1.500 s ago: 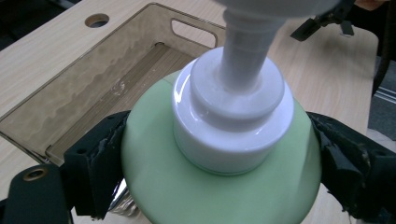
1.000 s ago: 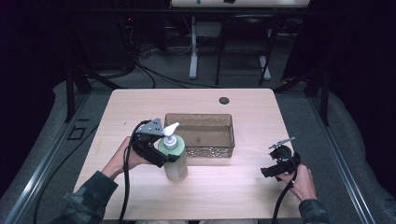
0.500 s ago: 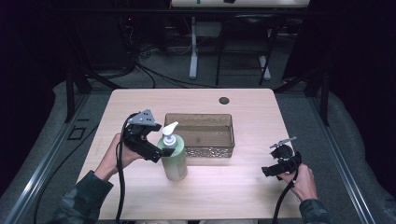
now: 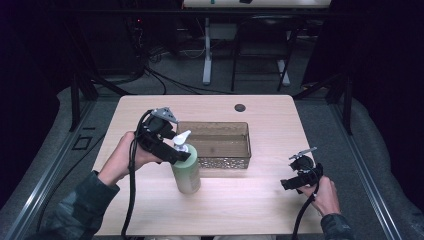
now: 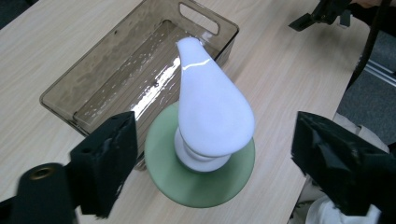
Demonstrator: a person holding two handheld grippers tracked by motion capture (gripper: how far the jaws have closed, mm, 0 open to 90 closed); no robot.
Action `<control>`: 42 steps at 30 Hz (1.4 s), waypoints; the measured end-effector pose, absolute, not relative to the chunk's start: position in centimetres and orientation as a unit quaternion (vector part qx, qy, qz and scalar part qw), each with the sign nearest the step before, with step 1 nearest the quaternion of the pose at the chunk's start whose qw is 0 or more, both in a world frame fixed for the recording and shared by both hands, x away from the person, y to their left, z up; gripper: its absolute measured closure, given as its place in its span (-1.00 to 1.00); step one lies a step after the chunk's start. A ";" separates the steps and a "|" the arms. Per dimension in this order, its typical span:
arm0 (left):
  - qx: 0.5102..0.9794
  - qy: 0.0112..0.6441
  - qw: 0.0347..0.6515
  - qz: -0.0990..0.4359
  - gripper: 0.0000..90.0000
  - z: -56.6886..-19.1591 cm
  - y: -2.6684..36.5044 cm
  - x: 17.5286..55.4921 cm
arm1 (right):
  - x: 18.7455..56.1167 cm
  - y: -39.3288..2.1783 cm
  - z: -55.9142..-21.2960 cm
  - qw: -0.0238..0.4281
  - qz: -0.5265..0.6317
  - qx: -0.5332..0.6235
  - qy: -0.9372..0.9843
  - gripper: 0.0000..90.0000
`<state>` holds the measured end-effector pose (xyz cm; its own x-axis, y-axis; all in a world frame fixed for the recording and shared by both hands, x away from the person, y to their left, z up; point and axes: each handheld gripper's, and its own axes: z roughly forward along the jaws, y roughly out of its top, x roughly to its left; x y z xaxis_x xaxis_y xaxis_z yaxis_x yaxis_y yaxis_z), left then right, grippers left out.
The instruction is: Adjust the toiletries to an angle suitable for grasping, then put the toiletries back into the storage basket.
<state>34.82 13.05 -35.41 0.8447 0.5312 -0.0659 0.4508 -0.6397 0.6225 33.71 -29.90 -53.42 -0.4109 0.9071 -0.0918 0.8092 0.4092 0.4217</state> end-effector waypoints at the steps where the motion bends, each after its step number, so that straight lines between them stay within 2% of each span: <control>1: 0.907 0.272 0.315 0.062 -0.64 -35.1 12.8 34.9 | 33.7 -29.9 -53.4 0.155 0.156 0.520 0.825 -0.89; 11: 0.928 0.256 0.260 0.070 -0.55 -33.3 11.6 35.2 | 33.7 -29.9 -53.5 0.153 0.155 0.520 0.826 -0.89; 15: 0.936 0.251 0.238 0.068 -0.39 -33.0 11.3 35.5 | 33.8 -29.8 -53.6 0.150 0.155 0.522 0.825 -0.89; 18: 0.940 0.247 0.226 0.068 -0.16 -33.1 11.1 35.8 | 33.8 -29.8 -53.6 0.151 0.151 0.520 0.827 -0.89; 21: 0.943 0.244 0.216 0.067 -0.07 -33.1 10.8 36.0 | 33.8 -29.8 -53.7 0.151 0.149 0.519 0.828 -0.89; 42: 0.954 0.239 0.172 0.060 0.32 -32.4 9.7 36.5 | 33.7 -29.9 -53.7 0.150 0.142 0.520 0.829 -0.88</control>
<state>36.54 9.74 -32.44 0.8789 0.4759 0.0329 0.4345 -0.8272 0.3562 33.72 -29.87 -53.67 -0.4136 0.9050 -0.0998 0.8197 0.4178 0.3919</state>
